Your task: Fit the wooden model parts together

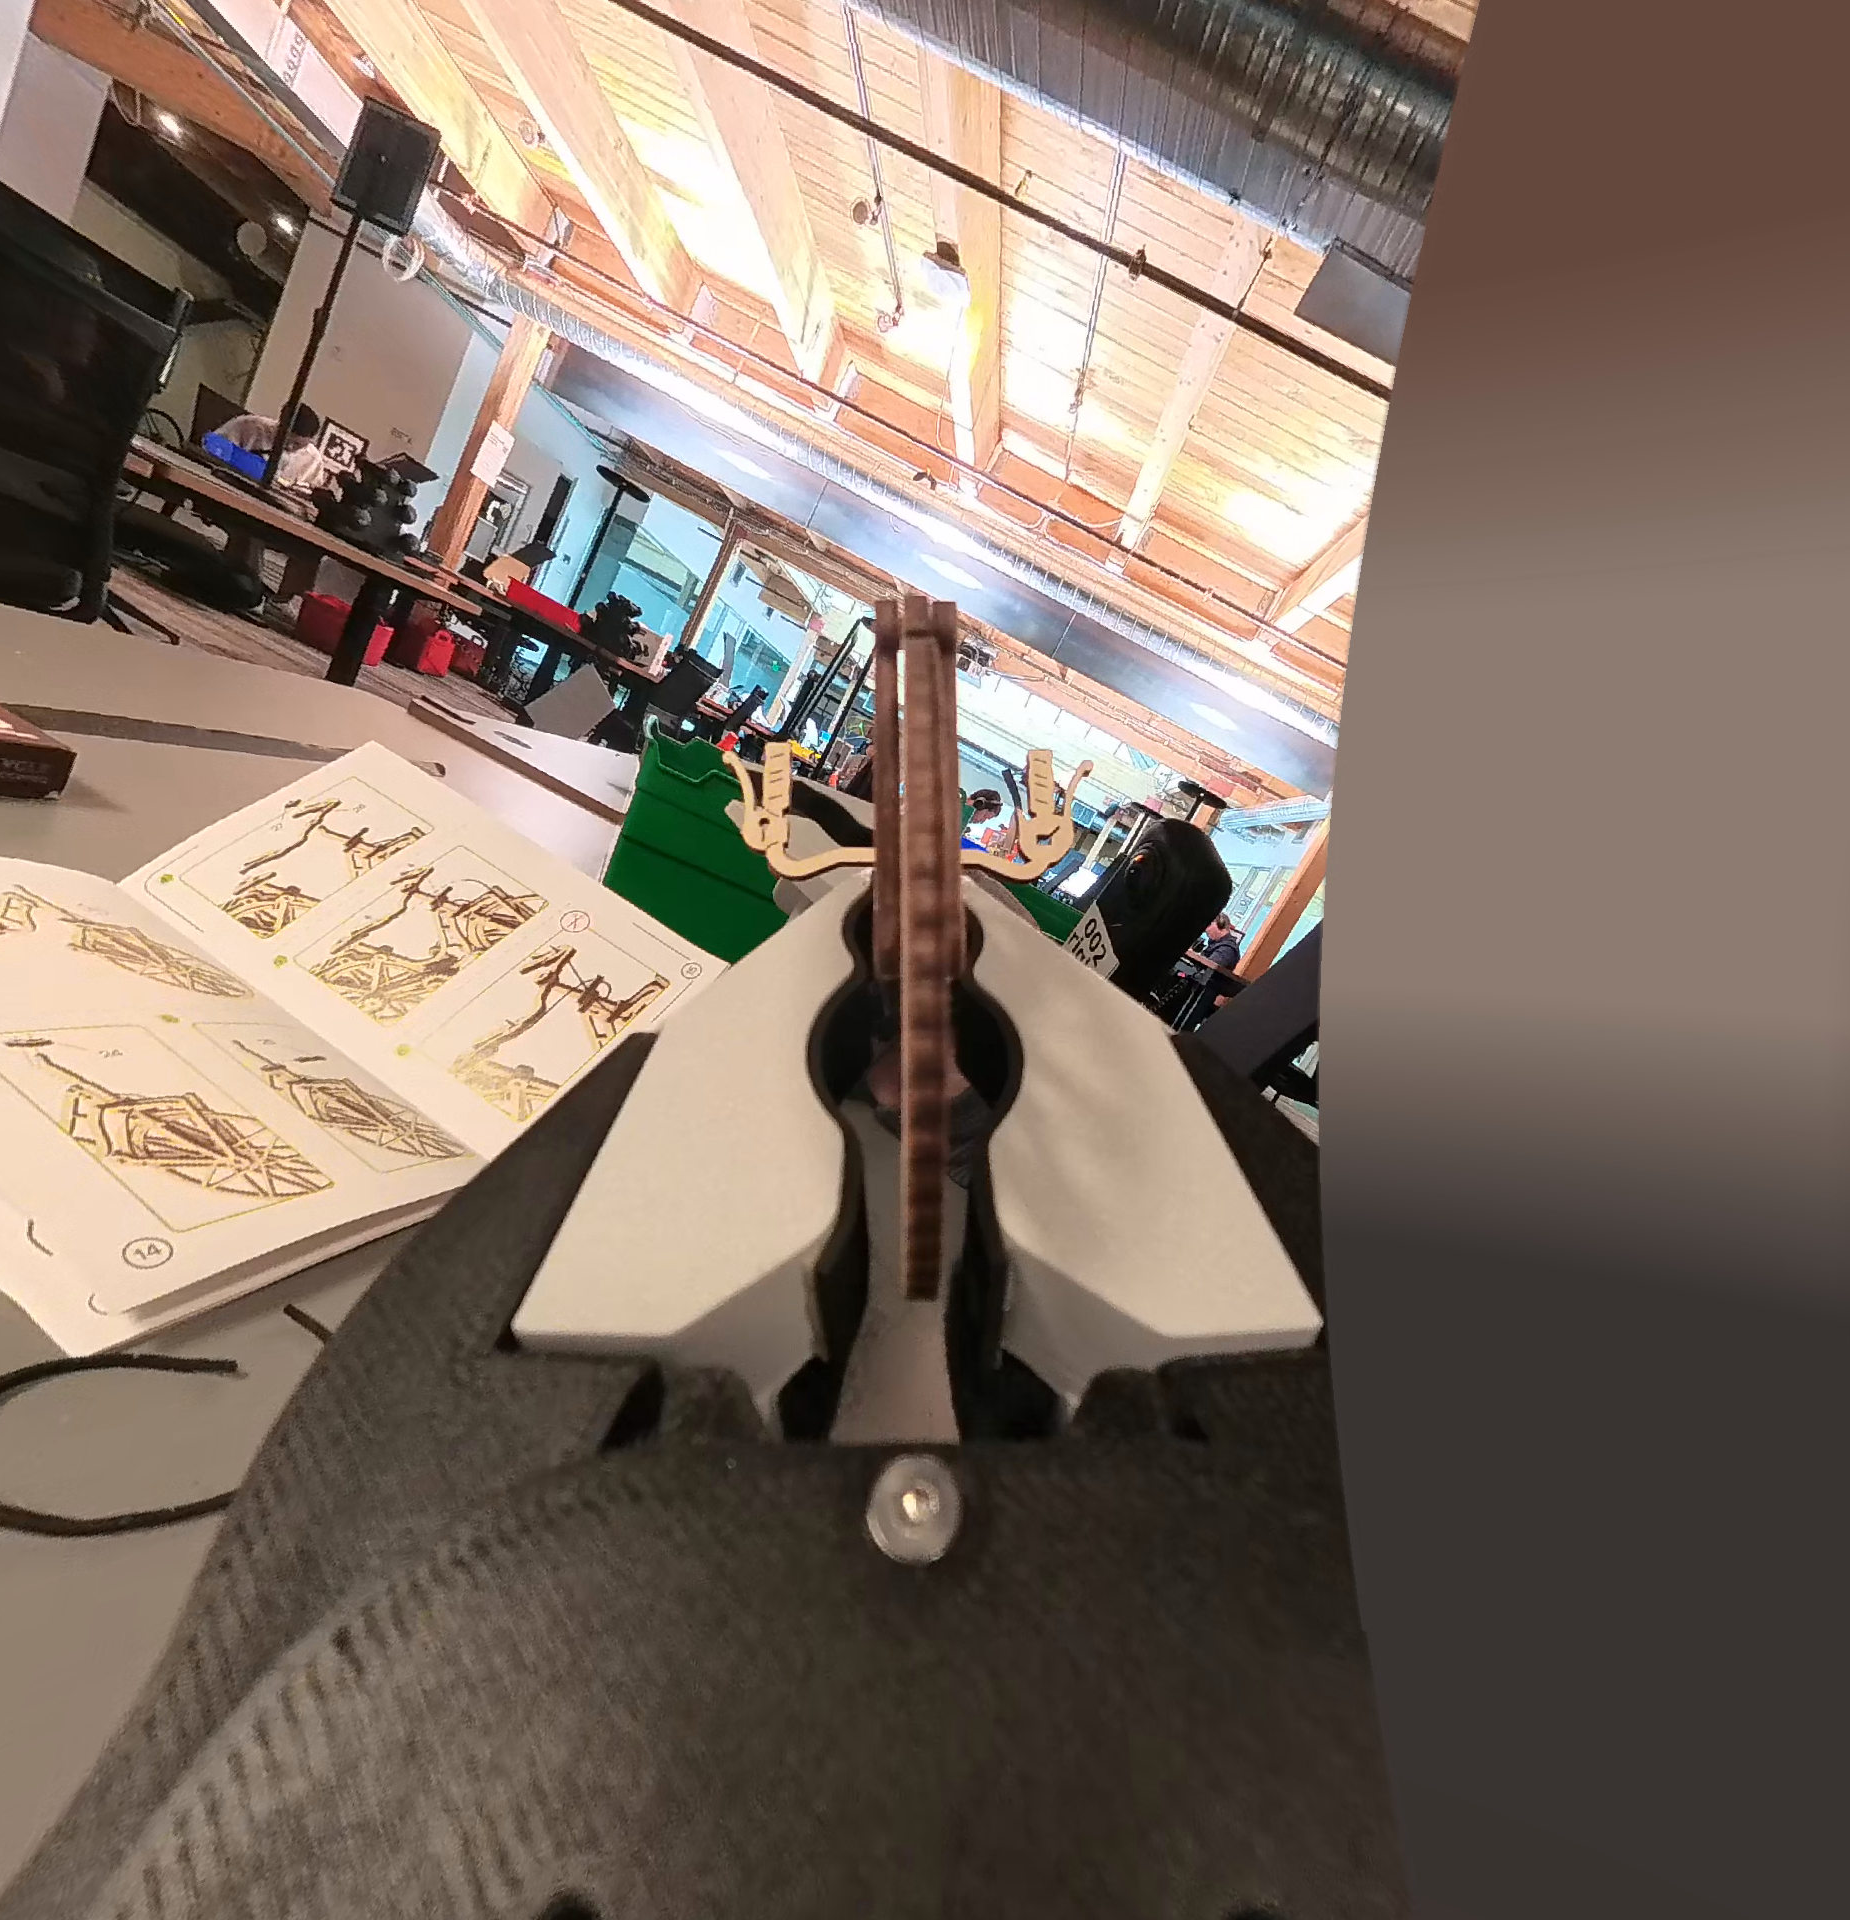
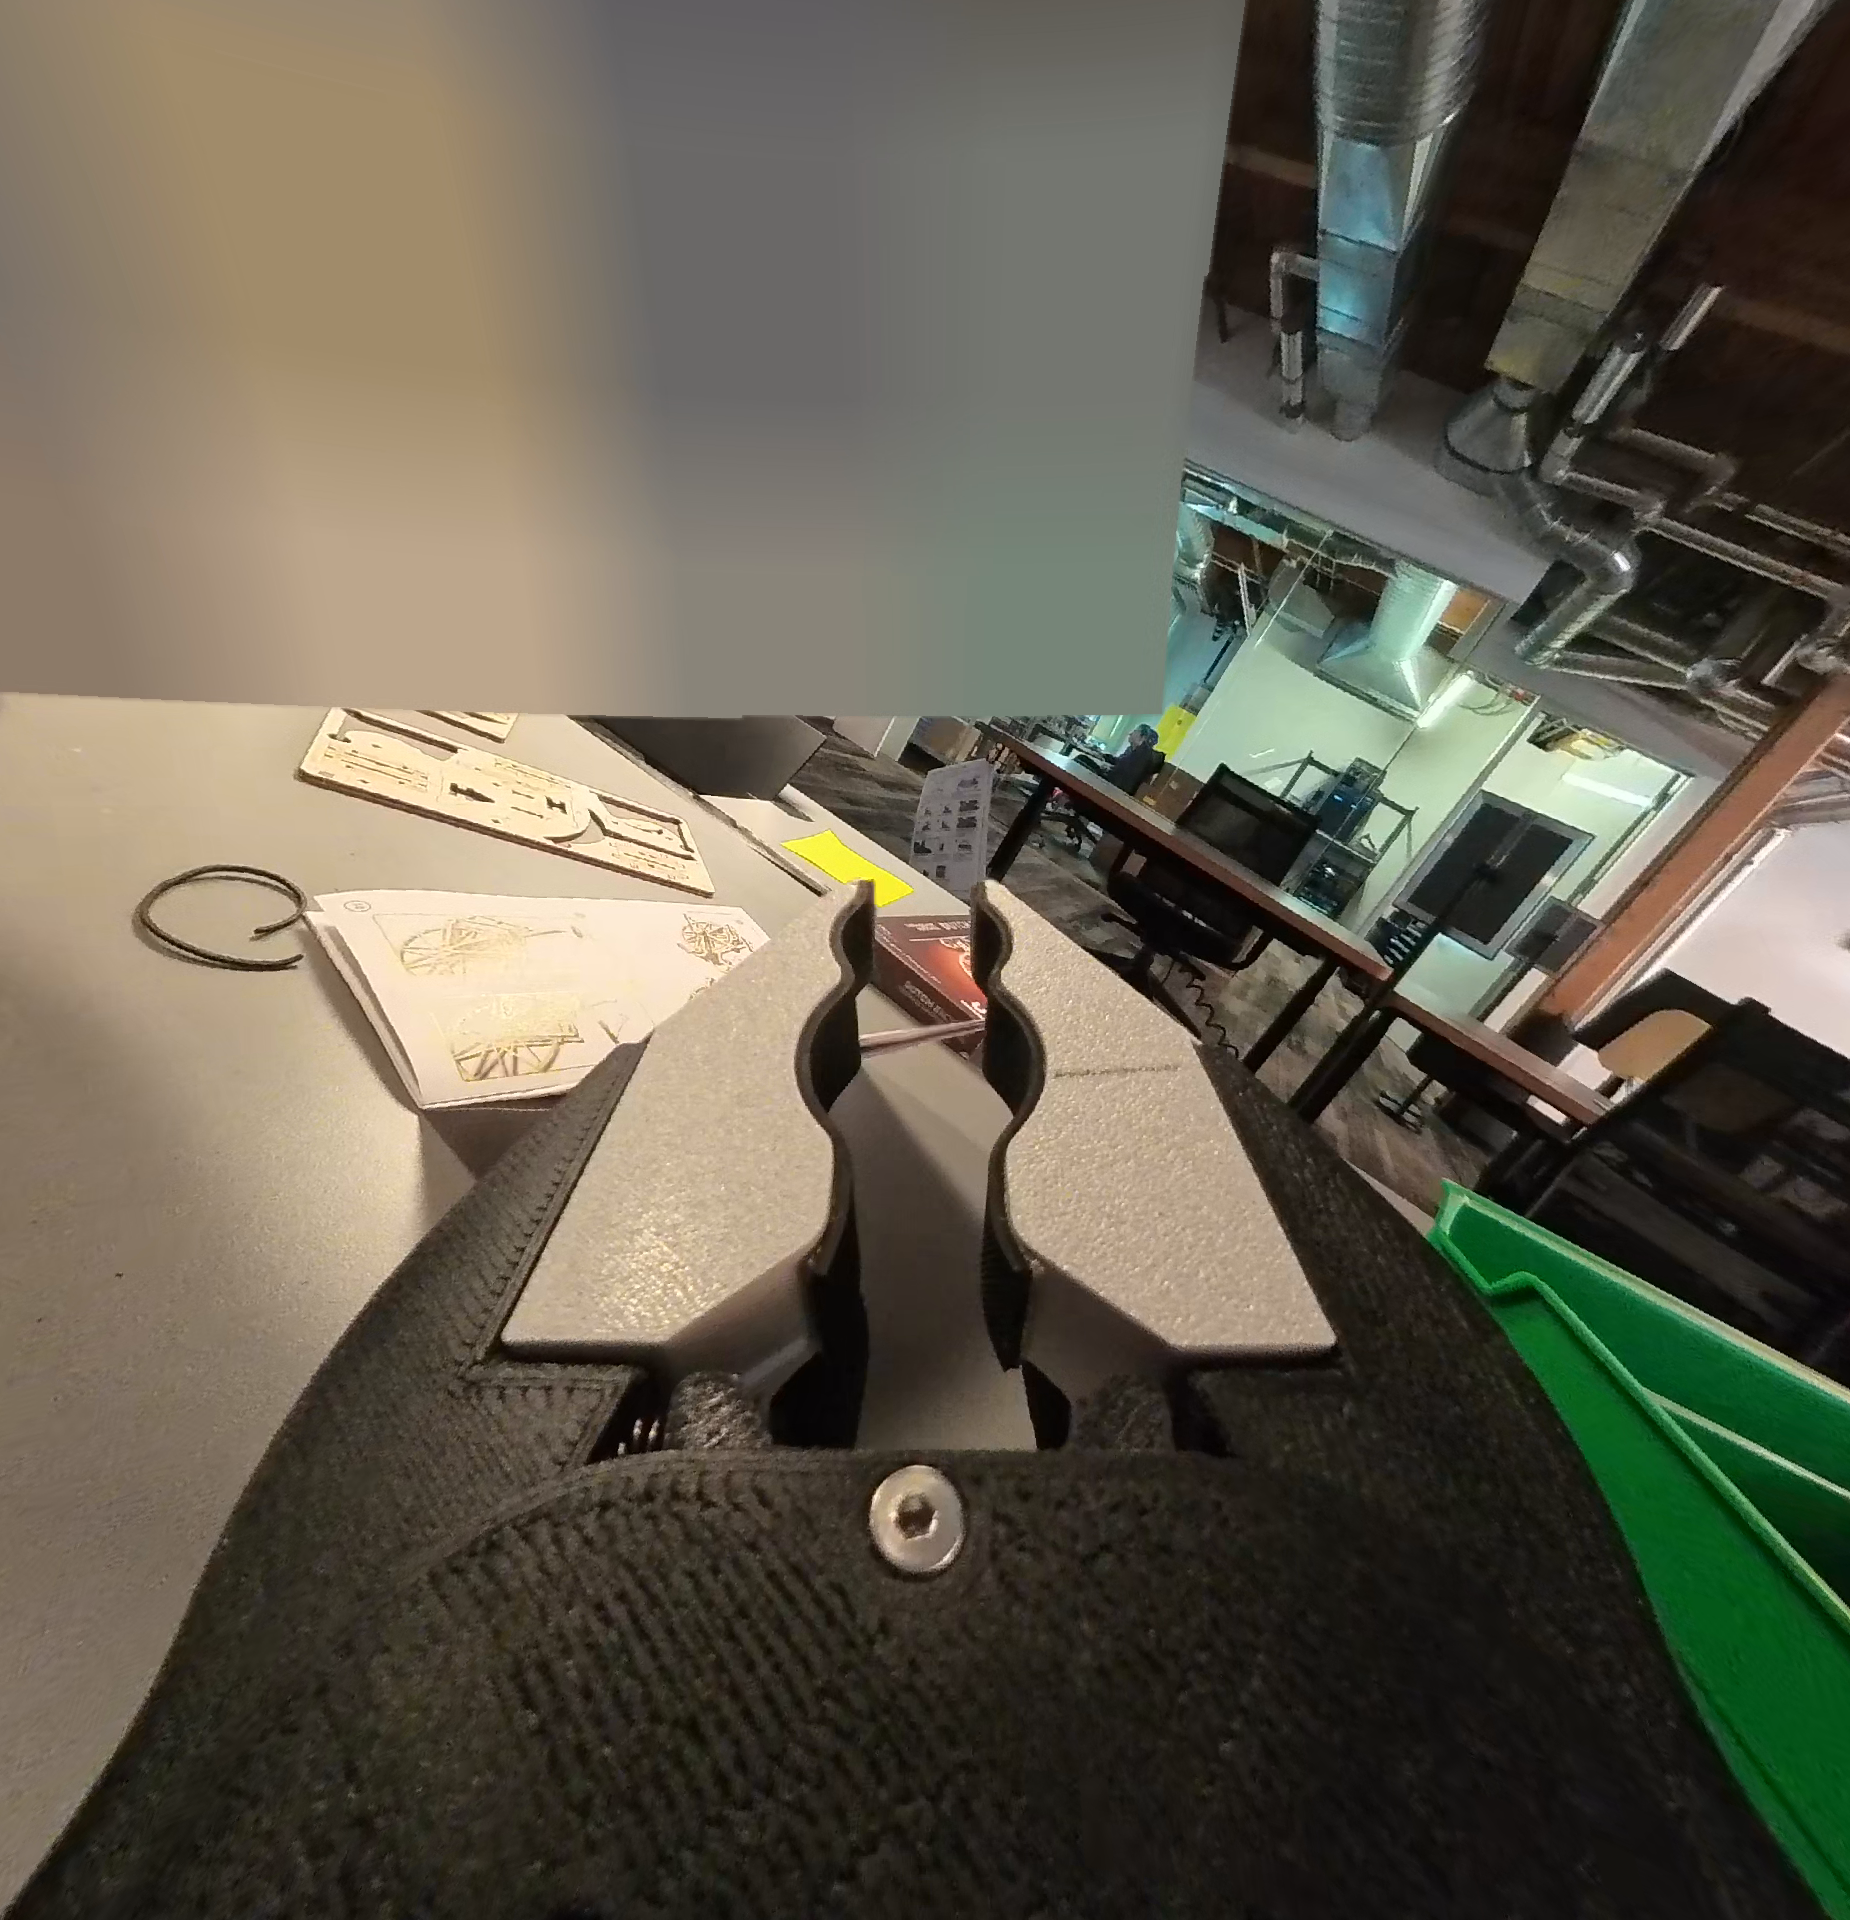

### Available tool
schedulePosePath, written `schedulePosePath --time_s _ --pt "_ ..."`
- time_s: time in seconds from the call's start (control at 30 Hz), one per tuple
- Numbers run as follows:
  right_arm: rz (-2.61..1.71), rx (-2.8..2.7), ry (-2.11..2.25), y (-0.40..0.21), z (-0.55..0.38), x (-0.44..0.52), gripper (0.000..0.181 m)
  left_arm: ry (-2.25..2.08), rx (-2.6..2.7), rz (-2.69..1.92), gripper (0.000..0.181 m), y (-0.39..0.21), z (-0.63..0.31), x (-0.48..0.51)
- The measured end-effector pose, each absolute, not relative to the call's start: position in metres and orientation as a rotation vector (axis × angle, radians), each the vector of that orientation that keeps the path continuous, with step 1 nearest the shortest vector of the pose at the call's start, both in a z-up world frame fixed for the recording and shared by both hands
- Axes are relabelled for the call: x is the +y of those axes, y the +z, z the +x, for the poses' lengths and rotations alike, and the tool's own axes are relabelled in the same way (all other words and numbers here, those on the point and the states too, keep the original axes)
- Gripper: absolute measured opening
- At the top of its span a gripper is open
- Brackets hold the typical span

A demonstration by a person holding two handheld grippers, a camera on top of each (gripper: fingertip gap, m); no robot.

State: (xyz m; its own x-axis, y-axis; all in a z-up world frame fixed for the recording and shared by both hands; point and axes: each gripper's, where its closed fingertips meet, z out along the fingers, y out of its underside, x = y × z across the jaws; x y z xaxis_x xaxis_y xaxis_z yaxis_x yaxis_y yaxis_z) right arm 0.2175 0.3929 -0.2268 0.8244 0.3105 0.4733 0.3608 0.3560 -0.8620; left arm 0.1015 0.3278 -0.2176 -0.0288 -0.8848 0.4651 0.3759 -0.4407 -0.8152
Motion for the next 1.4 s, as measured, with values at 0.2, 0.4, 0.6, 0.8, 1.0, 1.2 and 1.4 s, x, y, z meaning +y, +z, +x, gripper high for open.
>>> schedulePosePath --time_s 0.2,0.4,0.6,0.8,1.0,1.2,1.4 --pt "-1.150 -0.781 0.054 -0.226 0.190 0.376 0.027 -1.692 0.594 -1.289 0.008 -0.219 0.102 0.329" --pt "-1.008 -0.999 0.059 -0.225 0.147 0.342 0.037 -1.745 0.573 -1.325 0.007 -0.222 0.102 0.331" --pt "-0.971 -1.062 -0.029 -0.233 0.136 0.340 0.037 -1.734 0.564 -1.317 0.008 -0.221 0.101 0.332" --pt "-1.012 -1.011 0.026 -0.232 0.143 0.347 0.037 -1.724 0.567 -1.307 0.008 -0.220 0.101 0.331" --pt "-1.025 -0.997 0.036 -0.233 0.145 0.349 0.035 -1.726 0.566 -1.307 0.007 -0.220 0.101 0.332" --pt "-1.034 -0.995 0.037 -0.234 0.145 0.351 0.034 -1.730 0.565 -1.307 0.007 -0.220 0.101 0.332" --pt "-1.042 -0.990 0.040 -0.234 0.146 0.353 0.033 -1.730 0.563 -1.307 0.007 -0.220 0.101 0.332"
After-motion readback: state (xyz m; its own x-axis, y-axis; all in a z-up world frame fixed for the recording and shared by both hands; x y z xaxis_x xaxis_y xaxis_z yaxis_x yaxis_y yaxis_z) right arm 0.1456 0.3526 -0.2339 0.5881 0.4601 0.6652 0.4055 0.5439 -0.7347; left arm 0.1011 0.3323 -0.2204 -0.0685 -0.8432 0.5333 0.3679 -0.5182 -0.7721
